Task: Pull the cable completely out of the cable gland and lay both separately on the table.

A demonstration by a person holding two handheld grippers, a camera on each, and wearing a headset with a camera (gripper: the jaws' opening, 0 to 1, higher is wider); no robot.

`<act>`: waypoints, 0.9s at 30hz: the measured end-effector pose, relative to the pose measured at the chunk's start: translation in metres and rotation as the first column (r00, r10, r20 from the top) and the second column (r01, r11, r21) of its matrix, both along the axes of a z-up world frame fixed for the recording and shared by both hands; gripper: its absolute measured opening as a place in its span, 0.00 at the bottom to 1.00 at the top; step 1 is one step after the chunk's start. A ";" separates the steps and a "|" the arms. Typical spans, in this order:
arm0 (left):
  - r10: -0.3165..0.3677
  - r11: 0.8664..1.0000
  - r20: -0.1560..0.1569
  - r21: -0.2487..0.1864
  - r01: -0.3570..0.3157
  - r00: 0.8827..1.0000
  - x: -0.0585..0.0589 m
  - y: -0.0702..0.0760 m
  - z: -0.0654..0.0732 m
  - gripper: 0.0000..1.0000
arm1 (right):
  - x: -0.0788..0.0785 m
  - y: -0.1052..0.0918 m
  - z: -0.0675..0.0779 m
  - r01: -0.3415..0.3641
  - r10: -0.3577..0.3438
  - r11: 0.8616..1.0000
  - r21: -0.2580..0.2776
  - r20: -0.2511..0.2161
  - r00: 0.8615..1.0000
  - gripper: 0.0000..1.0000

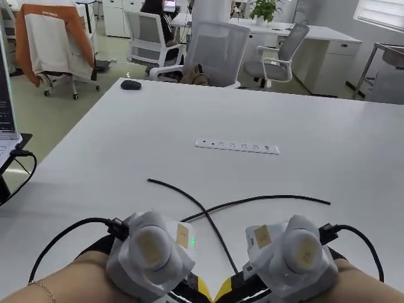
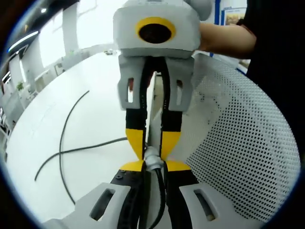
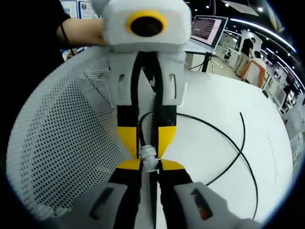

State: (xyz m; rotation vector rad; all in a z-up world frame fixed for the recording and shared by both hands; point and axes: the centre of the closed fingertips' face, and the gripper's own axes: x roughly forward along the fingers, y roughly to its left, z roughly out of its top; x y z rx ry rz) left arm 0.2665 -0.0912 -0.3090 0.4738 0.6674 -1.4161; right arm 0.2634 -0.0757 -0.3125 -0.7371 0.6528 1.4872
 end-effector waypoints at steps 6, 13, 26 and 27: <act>0.107 0.989 -0.163 -0.087 -0.122 0.981 0.006 0.005 0.003 0.16 | 0.006 0.003 0.003 -0.023 0.027 0.999 -0.027 0.125 0.992 0.12; 0.147 0.979 -0.203 -0.112 -0.172 0.968 0.009 0.008 0.005 0.16 | 0.012 0.006 0.005 -0.001 0.011 0.999 -0.040 0.251 0.968 0.12; -0.135 0.989 0.231 0.084 0.119 0.963 -0.002 0.001 -0.011 0.17 | 0.004 0.001 -0.024 -0.093 0.104 0.977 -0.190 0.046 0.994 0.14; -0.151 0.987 0.254 0.099 0.130 0.955 -0.001 0.001 -0.011 0.17 | 0.005 0.002 -0.025 -0.084 0.094 0.978 -0.189 0.042 0.995 0.14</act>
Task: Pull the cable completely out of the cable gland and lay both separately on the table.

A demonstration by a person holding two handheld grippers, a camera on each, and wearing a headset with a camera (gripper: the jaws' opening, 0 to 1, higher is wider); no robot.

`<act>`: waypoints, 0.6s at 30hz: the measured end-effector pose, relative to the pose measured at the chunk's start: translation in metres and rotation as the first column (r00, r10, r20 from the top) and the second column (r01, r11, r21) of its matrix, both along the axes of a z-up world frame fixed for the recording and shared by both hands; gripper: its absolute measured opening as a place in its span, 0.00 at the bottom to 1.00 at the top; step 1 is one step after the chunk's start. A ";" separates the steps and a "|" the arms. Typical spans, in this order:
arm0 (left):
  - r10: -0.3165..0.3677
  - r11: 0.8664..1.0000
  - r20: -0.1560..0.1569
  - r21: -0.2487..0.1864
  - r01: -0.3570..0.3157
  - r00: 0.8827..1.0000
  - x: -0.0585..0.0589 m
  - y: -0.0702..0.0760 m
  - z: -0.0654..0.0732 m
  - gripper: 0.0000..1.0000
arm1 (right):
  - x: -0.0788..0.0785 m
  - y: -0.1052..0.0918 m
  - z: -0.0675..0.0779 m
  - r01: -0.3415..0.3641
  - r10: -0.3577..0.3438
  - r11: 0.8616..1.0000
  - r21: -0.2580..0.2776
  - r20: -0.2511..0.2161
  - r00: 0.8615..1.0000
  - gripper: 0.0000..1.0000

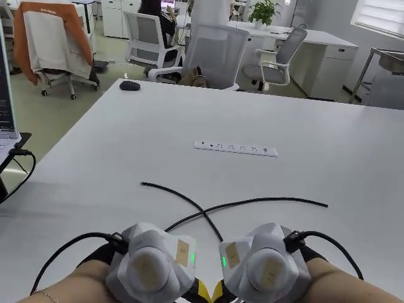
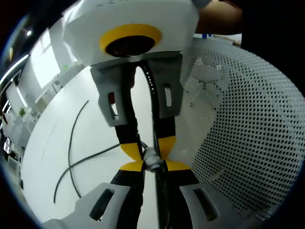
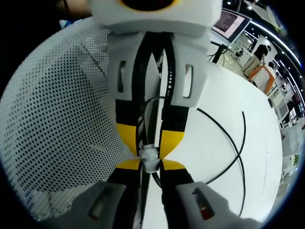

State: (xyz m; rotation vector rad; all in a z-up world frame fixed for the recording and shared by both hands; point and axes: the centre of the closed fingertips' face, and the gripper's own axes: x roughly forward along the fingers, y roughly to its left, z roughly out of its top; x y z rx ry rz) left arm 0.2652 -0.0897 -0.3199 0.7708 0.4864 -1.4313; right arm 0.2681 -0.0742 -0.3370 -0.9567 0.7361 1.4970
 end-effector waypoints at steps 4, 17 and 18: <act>0.015 1.000 0.009 0.019 -0.015 1.000 0.006 0.002 -0.004 0.17 | 0.003 0.001 -0.001 0.047 -0.047 0.999 0.014 0.002 0.999 0.13; 0.226 0.957 -0.273 -0.119 -0.266 0.935 0.021 0.005 0.010 0.17 | 0.018 0.003 0.010 0.083 -0.096 0.993 0.086 0.154 0.983 0.14; 0.227 0.957 -0.270 -0.119 -0.266 0.936 0.021 0.005 0.010 0.17 | 0.020 0.001 0.009 0.112 -0.124 0.990 0.087 0.141 0.982 0.14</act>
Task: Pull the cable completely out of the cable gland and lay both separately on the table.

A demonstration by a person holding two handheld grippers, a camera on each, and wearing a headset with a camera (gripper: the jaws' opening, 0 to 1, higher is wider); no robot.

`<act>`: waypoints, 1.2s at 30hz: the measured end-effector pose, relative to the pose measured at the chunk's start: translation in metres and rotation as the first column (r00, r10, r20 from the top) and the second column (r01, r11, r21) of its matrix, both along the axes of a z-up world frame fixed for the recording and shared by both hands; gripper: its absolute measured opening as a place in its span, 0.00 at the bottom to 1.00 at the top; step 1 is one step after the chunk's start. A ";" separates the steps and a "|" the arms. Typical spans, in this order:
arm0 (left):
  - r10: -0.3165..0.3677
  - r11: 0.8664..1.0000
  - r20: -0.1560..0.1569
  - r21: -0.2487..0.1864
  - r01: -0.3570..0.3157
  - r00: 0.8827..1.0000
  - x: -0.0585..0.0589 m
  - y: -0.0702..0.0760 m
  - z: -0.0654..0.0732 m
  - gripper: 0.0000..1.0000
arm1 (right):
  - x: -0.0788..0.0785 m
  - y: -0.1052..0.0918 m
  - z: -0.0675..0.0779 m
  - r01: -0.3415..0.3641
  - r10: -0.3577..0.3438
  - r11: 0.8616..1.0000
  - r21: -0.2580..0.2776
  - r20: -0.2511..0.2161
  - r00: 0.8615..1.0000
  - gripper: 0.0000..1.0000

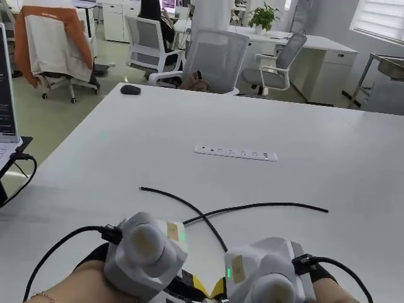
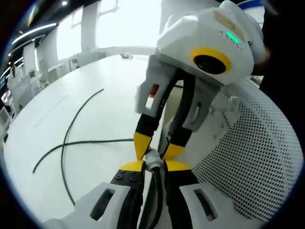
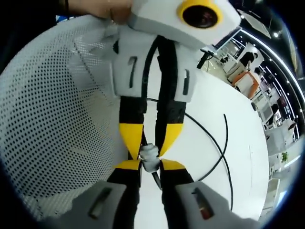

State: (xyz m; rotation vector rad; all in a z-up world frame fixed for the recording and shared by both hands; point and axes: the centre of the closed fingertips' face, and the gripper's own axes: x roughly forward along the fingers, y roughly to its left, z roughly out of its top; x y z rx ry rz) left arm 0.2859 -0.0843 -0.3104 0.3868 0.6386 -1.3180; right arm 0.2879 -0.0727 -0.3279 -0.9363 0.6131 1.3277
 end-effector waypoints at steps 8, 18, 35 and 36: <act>-0.059 0.994 0.120 0.100 0.047 0.991 0.001 0.004 -0.009 0.17 | 0.009 -0.013 -0.013 0.081 -0.081 0.996 -0.027 -0.003 0.997 0.19; -0.098 0.990 0.157 0.117 0.080 0.983 -0.001 0.003 -0.007 0.17 | 0.009 -0.015 -0.019 0.073 -0.073 0.996 -0.052 -0.003 0.997 0.13; -0.052 0.988 0.170 0.153 0.025 0.984 0.010 0.014 -0.013 0.17 | 0.045 -0.071 -0.028 0.353 -0.343 0.915 -0.195 0.084 0.936 0.07; -0.053 0.987 0.173 0.159 0.025 0.983 0.010 0.015 -0.013 0.17 | 0.049 -0.080 -0.028 0.362 -0.341 0.901 -0.239 0.127 0.932 0.07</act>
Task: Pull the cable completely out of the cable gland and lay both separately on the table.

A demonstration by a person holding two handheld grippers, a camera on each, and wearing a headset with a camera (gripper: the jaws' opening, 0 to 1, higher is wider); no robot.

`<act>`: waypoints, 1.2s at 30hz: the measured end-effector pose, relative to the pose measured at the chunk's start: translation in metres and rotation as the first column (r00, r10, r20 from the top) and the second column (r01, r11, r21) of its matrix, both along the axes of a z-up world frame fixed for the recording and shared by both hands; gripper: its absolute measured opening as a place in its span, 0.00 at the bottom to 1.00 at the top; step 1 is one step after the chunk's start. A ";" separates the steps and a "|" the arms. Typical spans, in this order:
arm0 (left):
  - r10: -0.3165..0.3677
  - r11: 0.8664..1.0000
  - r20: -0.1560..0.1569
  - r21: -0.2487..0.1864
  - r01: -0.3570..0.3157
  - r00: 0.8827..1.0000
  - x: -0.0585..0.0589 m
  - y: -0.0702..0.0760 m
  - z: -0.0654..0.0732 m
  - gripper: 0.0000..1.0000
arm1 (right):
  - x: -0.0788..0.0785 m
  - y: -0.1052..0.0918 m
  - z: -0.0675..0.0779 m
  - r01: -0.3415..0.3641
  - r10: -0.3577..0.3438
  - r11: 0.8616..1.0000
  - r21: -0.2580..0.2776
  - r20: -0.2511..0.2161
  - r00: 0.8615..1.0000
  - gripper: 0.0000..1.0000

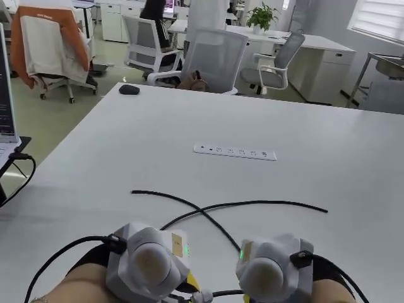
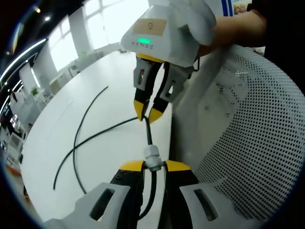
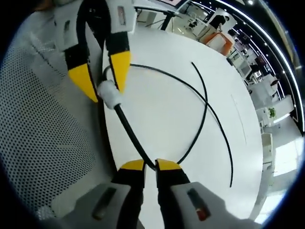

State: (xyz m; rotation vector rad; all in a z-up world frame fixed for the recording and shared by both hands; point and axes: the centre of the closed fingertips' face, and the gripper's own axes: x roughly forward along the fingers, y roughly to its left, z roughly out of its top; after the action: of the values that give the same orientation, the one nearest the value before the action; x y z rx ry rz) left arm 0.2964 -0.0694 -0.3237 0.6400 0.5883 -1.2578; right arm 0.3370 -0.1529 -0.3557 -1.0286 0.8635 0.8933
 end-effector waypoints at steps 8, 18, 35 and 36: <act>-0.008 1.000 0.012 0.015 0.008 1.000 0.000 0.001 -0.002 0.17 | 0.001 -0.003 0.001 -0.015 0.015 0.999 -0.048 0.016 1.000 0.07; -0.030 0.999 0.020 -0.021 0.030 0.999 -0.003 -0.006 0.005 0.17 | -0.027 0.067 0.018 -0.191 0.200 0.950 0.247 -0.011 0.980 0.25; -0.025 0.999 0.024 -0.032 0.026 0.999 -0.001 -0.007 0.006 0.17 | -0.025 0.061 0.012 -0.187 0.194 0.959 0.212 -0.013 0.981 0.07; -0.025 0.999 0.025 -0.030 0.026 0.999 -0.001 -0.007 0.006 0.17 | -0.025 0.060 0.012 -0.184 0.191 0.961 0.206 -0.015 0.981 0.07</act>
State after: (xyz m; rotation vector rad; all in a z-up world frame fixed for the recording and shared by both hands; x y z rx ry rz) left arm 0.2957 -0.0764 -0.3175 0.6383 0.5410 -1.2788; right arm 0.3122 -0.0932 -0.3439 -0.9283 0.6938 1.1391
